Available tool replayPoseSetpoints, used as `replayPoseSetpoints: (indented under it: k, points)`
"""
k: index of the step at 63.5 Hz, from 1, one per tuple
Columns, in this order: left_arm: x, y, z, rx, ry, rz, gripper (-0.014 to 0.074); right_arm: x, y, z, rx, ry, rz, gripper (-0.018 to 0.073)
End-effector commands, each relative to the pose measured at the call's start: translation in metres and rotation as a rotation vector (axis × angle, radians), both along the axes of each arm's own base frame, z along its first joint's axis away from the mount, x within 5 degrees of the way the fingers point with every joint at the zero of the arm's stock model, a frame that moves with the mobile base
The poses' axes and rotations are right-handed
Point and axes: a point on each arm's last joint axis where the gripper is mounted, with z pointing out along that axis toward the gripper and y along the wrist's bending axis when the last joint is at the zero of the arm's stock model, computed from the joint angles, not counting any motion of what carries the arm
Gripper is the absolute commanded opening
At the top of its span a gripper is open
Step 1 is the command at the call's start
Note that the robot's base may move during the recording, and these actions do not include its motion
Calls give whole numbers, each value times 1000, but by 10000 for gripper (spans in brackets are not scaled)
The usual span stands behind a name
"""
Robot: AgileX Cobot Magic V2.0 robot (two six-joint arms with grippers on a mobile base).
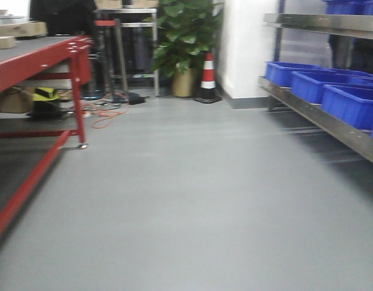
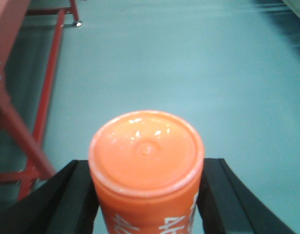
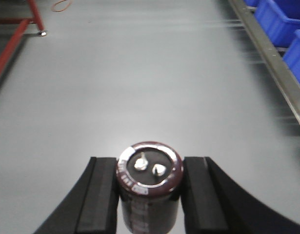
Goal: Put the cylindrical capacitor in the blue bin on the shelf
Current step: 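Drive the base to the shelf of blue bins holding both capacitors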
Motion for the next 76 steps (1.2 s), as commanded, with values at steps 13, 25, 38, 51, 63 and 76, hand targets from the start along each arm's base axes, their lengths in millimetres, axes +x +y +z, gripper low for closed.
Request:
replayPoseSetpoints:
  k: [13, 25, 38, 51, 63, 76]
  points:
    - [-2, -1, 6, -4, -30, -6, -111, 0, -1, 7, -3, -52, -6, -162]
    - [-2, -1, 6, -4, -30, -6, -111, 0, -1, 7, -3, -57, -6, -162]
    - [-2, -1, 6, -4, -30, -6, -111, 0, -1, 7, -3, -57, -6, -162]
    - [-2, -1, 6, -4, -30, -6, -111, 0, -1, 7, -3, -57, -6, -162]
    - [-2, -1, 6, -4, -30, -6, -111, 0, -1, 7, -3, -57, -6, -162]
    - [-2, -1, 6, -2, -29, -5, -111, 0, -1, 7, -3, -57, -6, -162]
